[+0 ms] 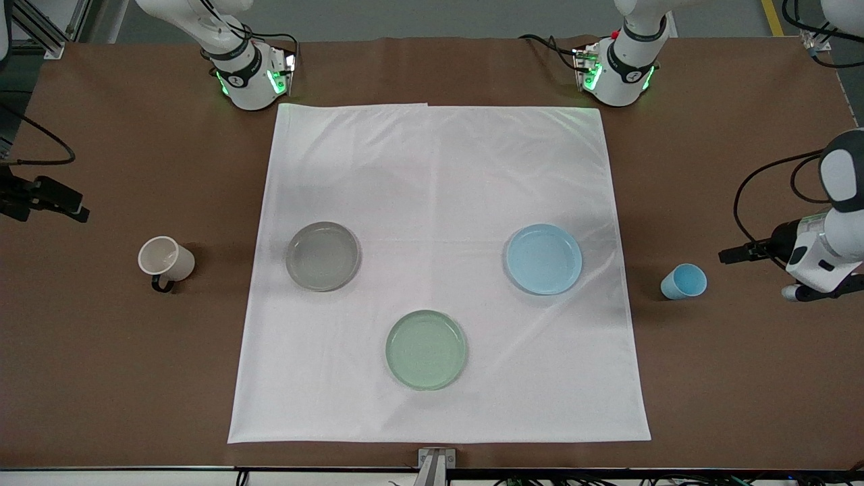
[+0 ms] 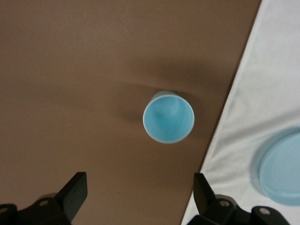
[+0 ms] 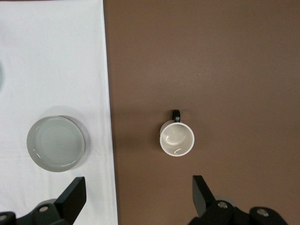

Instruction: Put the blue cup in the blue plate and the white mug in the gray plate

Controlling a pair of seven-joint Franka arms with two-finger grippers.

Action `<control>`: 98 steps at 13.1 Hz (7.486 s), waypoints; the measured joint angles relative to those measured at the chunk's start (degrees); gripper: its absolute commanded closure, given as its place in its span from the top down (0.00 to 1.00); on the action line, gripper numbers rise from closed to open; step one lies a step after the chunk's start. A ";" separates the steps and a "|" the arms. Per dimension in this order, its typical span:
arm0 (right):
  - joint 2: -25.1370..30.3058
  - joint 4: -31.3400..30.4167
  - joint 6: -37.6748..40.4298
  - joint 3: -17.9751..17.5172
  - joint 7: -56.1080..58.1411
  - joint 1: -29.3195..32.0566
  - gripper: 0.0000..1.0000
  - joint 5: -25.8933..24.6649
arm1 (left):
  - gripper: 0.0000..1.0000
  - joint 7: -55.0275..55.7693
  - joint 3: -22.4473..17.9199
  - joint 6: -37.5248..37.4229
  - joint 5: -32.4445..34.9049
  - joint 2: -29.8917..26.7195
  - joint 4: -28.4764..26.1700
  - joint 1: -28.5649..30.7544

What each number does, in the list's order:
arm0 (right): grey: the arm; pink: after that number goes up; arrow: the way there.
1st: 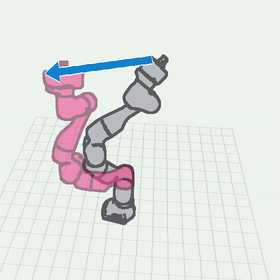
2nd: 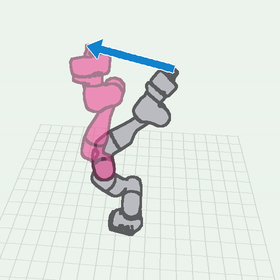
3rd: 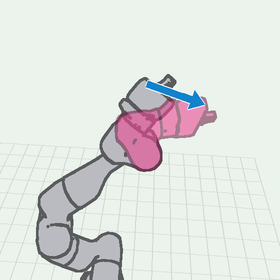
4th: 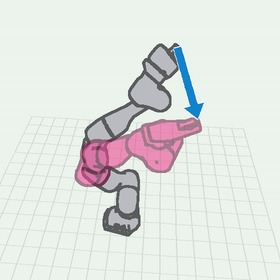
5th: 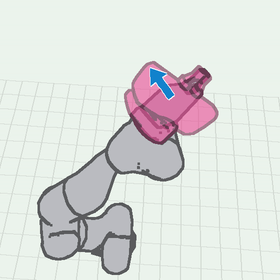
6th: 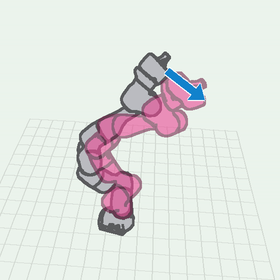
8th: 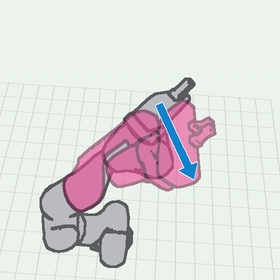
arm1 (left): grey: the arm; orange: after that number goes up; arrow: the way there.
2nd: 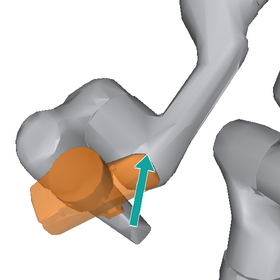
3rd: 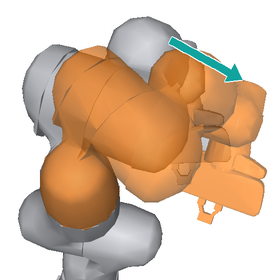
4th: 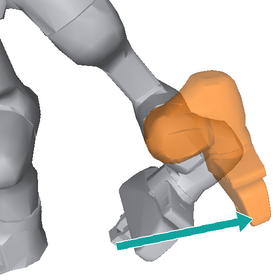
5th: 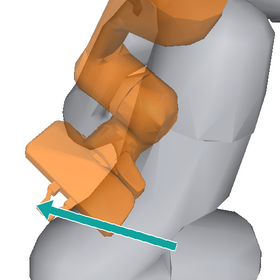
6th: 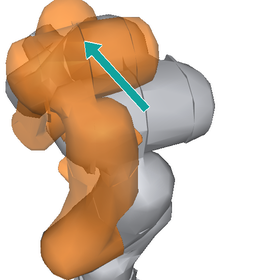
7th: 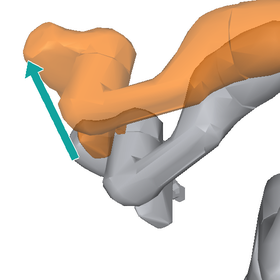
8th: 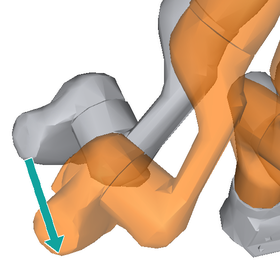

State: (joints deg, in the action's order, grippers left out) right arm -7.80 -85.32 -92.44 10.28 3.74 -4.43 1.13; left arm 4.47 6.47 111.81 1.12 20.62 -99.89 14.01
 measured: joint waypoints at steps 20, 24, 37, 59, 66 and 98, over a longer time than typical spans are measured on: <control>-22.56 -22.05 -41.35 0.16 10.30 7.33 0.83 1.12 | 0.00 20.43 16.02 3.89 2.80 4.09 -3.37 -0.66; -22.56 -22.38 -41.35 0.00 11.01 7.33 0.55 1.23 | 0.00 35.02 19.51 2.67 2.83 4.90 -4.23 -7.22; -22.56 -22.40 -41.40 -0.79 11.61 7.33 0.10 1.40 | 1.00 43.36 19.20 3.72 2.96 8.01 1.40 -9.95; -20.37 -12.86 -28.70 -2.33 -20.54 -22.43 0.03 4.79 | 1.00 -2.74 -4.94 -28.44 1.99 -20.04 15.63 -13.66; -24.55 -12.90 -30.19 -2.25 -21.27 -23.93 0.03 5.01 | 1.00 -2.74 -4.22 -28.48 1.81 -21.47 15.46 -14.04; 1.56 -11.18 1.72 0.97 0.57 0.41 1.00 2.91 | 1.00 -2.19 -0.63 -28.14 0.01 -23.57 11.27 -13.93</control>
State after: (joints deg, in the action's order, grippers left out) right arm -6.24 -96.50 -90.73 11.25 4.32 -4.03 4.04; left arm 2.28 5.84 83.67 1.14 -2.95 -88.62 0.09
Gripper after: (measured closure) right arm 0.000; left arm 0.000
